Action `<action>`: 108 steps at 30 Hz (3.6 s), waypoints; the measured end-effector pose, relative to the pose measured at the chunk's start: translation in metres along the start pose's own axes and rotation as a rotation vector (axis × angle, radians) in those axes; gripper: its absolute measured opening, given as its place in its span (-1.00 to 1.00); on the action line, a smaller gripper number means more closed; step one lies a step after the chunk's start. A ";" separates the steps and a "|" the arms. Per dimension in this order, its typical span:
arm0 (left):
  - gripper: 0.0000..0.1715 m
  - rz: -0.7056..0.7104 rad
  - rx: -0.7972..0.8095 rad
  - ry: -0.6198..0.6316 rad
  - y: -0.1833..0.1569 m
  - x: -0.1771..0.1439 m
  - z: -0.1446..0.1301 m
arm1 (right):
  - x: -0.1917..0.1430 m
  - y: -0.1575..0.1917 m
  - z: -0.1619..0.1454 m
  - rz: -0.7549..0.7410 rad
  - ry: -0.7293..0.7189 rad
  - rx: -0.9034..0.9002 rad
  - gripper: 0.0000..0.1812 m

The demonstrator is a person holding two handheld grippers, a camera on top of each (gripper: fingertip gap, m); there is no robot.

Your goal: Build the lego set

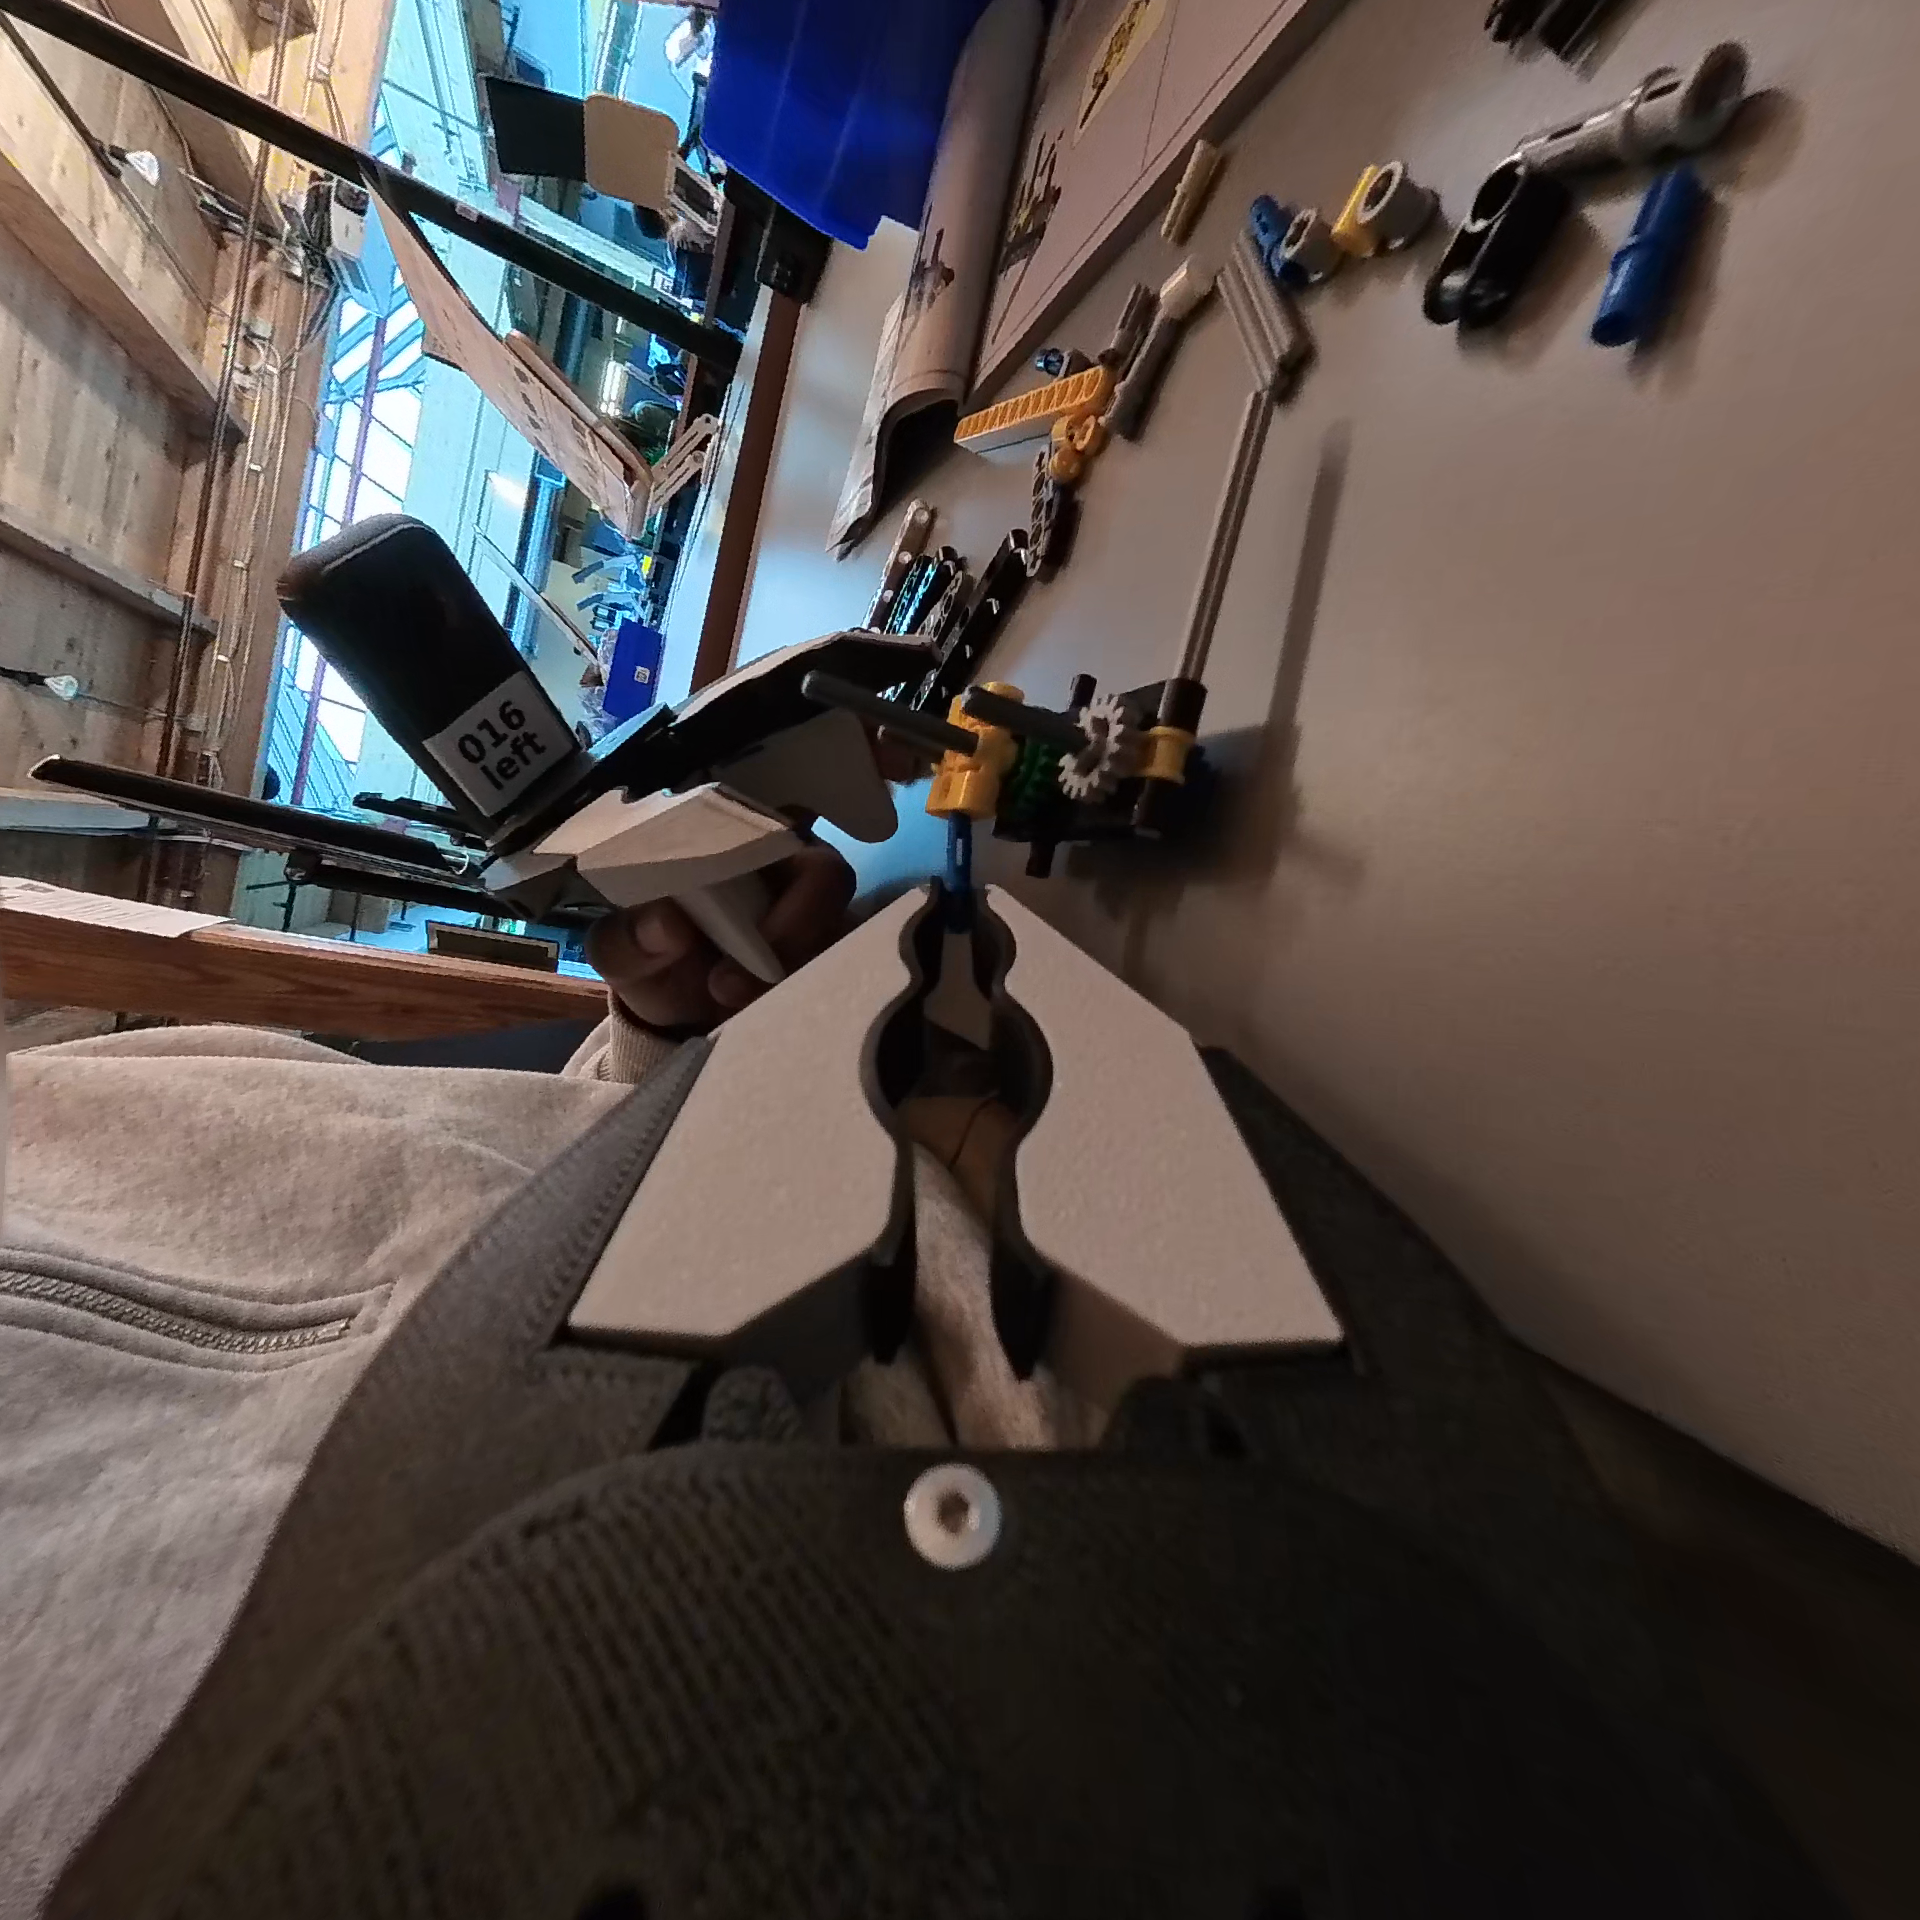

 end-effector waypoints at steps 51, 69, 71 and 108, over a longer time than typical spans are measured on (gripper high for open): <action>-0.42 0.024 0.106 0.177 -0.007 0.021 -0.007 | -0.007 -0.004 -0.003 0.006 -0.054 0.053 -0.97; -0.67 0.070 0.099 0.135 -0.005 0.022 -0.004 | -0.009 -0.005 0.000 -0.016 -0.041 0.087 -0.97; -0.70 0.079 0.110 0.132 -0.005 0.023 -0.004 | -0.009 -0.005 0.000 -0.013 -0.040 0.090 -0.97; -0.74 0.177 0.214 0.110 -0.011 0.033 -0.007 | -0.017 -0.011 0.013 -0.019 0.069 0.068 -0.98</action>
Point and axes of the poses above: each gripper's, where its closed fingertips meet, x out along the fingers, z out of its top, y = z × x across the jaws, the point moved 6 cm from there along -x, back along the fingers, and after that the axes turned 14 degrees about -x, right-handed, at the moved point
